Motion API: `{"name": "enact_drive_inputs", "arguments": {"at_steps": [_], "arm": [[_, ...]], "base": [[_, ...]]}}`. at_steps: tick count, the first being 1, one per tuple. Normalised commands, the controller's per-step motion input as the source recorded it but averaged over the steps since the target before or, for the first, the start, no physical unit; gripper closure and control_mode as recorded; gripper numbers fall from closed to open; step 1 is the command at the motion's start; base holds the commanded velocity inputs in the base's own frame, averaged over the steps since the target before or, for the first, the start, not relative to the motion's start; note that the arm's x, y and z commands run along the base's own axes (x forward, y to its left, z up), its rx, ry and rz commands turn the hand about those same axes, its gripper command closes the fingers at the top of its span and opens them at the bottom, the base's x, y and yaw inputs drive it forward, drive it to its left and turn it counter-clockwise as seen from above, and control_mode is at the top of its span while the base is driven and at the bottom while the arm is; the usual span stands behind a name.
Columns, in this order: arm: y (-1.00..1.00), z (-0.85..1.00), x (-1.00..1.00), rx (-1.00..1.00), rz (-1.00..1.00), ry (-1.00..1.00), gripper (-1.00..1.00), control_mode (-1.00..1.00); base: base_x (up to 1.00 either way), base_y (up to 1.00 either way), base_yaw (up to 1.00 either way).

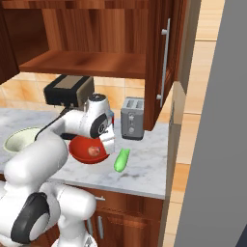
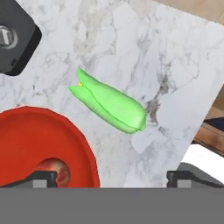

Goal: Pick both bowls and place them on the counter. Then place the corn in one bowl and place the peach in the other bowl.

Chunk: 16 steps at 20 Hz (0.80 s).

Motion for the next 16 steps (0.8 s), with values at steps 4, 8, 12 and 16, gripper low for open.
{"name": "enact_drive_inputs", "arguments": {"at_steps": [4,8,12,16], "arm": [[-0.46,0.01,-0.26,0.0,0.14,-0.02,-1.0,-1.0],[-0.32,-0.07,-0.17,0.0,0.25,-0.02,-1.0,-1.0],[-0.12,-0.15,0.0,0.0,0.31,0.0,-1.0,-1.0],[0.0,-0.2,0.02,0.0,0.34,0.0,-1.0,-1.0]], "base": [[0.0,0.0,0.0],[0.0,0.0,0.0],[0.0,0.0,0.0],[0.0,0.0,0.0]]}}
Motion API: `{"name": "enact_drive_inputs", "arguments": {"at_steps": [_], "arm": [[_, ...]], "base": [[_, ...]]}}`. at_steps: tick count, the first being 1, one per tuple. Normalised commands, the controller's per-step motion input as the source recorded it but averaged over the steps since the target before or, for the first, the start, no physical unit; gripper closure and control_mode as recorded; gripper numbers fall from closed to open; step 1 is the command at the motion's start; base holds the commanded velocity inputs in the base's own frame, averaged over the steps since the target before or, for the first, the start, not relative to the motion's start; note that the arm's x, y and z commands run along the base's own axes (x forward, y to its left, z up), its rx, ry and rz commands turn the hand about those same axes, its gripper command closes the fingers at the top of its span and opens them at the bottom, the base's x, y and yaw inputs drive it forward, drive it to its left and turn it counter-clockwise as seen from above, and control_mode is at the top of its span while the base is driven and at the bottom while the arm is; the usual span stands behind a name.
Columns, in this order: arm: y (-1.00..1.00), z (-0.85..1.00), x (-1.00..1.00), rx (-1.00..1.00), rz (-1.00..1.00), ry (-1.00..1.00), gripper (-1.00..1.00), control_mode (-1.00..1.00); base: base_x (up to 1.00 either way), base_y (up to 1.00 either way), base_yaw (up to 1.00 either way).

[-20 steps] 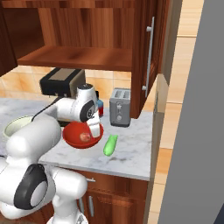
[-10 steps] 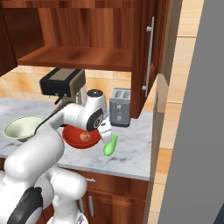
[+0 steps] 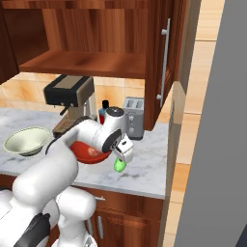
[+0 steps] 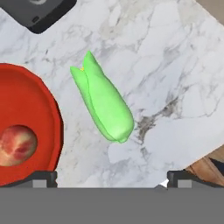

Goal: Pick both bowls and place them on the counter. Then place the corn in one bowl and place the peach in the other bowl.

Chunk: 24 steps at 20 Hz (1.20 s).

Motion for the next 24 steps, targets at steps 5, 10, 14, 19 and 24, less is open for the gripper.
{"name": "enact_drive_inputs", "arguments": {"at_steps": [5,10,14,19,24], "arm": [[0.0,-0.2,0.08,0.0,0.29,0.0,-1.0,-1.0],[0.0,-0.21,0.07,0.0,0.21,0.06,-1.0,-1.0],[-0.01,-0.21,0.09,0.0,0.17,0.05,-1.0,-1.0],[-0.07,-0.19,0.17,0.0,0.13,0.02,-1.0,-1.0],[-0.09,-0.2,0.19,0.0,0.11,0.0,-1.0,-1.0]], "base": [[0.0,0.0,0.0],[0.0,0.0,0.0],[0.0,0.0,0.0],[0.0,0.0,0.0],[0.0,0.0,0.0]]}}
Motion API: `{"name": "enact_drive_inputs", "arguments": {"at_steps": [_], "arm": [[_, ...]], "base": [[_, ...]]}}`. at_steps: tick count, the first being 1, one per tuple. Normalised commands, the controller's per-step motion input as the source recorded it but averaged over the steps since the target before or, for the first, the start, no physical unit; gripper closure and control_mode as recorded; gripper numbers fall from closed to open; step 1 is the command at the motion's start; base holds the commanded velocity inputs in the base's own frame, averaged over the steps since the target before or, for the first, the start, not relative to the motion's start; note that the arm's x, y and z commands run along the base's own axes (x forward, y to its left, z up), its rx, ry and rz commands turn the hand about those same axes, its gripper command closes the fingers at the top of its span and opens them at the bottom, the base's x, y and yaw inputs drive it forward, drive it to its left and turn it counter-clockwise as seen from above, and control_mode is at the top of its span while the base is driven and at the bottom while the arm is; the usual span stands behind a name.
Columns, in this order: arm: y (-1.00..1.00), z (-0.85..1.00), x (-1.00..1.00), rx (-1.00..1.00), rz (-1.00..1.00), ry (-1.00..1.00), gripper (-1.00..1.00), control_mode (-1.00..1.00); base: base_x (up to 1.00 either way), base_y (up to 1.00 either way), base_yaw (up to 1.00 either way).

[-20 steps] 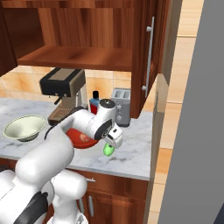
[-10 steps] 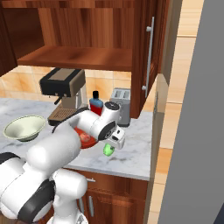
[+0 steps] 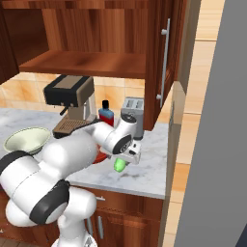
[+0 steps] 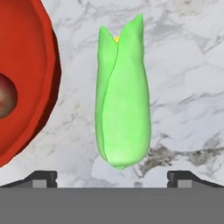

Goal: Pick both bowls and place them on the counter. Then place the corn in one bowl and place the peach in the other bowl.

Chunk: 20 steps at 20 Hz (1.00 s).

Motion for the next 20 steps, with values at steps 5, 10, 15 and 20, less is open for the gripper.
{"name": "enact_drive_inputs", "arguments": {"at_steps": [5,10,15,20], "arm": [[0.0,-0.23,0.18,0.0,0.1,0.0,-1.0,-1.0],[0.0,-0.23,0.24,0.0,0.07,0.0,-1.0,-1.0],[0.0,-0.22,0.18,0.0,0.06,0.0,-1.0,-1.0],[0.0,-0.26,0.09,0.0,0.03,0.0,-1.0,-1.0]], "base": [[0.0,0.0,0.0],[0.0,0.0,0.0],[0.0,0.0,0.0],[0.0,0.0,0.0]]}}
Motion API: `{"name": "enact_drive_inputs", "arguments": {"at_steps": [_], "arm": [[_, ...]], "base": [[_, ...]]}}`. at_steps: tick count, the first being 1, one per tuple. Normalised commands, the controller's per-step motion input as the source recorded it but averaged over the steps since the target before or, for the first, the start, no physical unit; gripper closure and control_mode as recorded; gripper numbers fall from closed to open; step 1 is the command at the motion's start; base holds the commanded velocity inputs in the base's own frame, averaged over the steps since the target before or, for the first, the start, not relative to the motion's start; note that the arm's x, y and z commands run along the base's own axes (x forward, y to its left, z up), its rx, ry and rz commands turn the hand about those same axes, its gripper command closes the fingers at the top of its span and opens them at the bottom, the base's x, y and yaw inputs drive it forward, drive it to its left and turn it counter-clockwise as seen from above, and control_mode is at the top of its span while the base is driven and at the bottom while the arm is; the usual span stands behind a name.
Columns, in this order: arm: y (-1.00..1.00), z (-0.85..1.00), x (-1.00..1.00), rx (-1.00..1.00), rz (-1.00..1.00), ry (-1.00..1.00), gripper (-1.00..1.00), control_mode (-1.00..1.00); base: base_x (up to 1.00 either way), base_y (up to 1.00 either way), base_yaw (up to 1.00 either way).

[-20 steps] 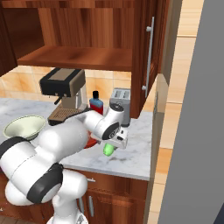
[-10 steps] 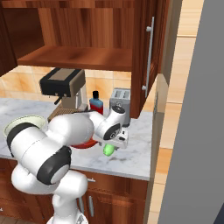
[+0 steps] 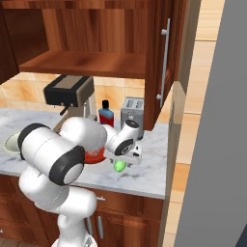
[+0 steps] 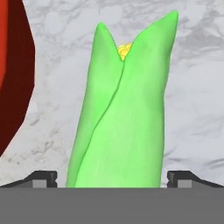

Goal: Pick both bowls and place them on the counter. Then place the corn in one bowl and place the peach in the other bowl.

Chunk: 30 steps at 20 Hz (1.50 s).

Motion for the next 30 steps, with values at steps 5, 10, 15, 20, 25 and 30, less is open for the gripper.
{"name": "enact_drive_inputs", "arguments": {"at_steps": [5,10,15,20,25,30], "arm": [[-0.04,-0.14,0.01,-0.01,0.01,0.0,1.0,-1.0],[-0.14,0.03,-0.1,0.0,0.0,0.0,1.0,-1.0],[-0.13,0.29,-0.28,-0.02,0.02,-0.07,1.0,-1.0],[0.02,0.41,-0.3,0.0,0.03,-0.1,1.0,-1.0],[0.18,0.45,-0.23,-0.04,0.1,-0.09,1.0,-1.0],[0.17,0.47,-0.24,-0.11,0.12,-0.09,1.0,-1.0]], "base": [[0.0,0.0,0.0],[0.0,0.0,0.0],[0.0,0.0,0.0],[0.0,0.0,0.0],[0.0,0.0,0.0],[0.0,0.0,0.0]]}}
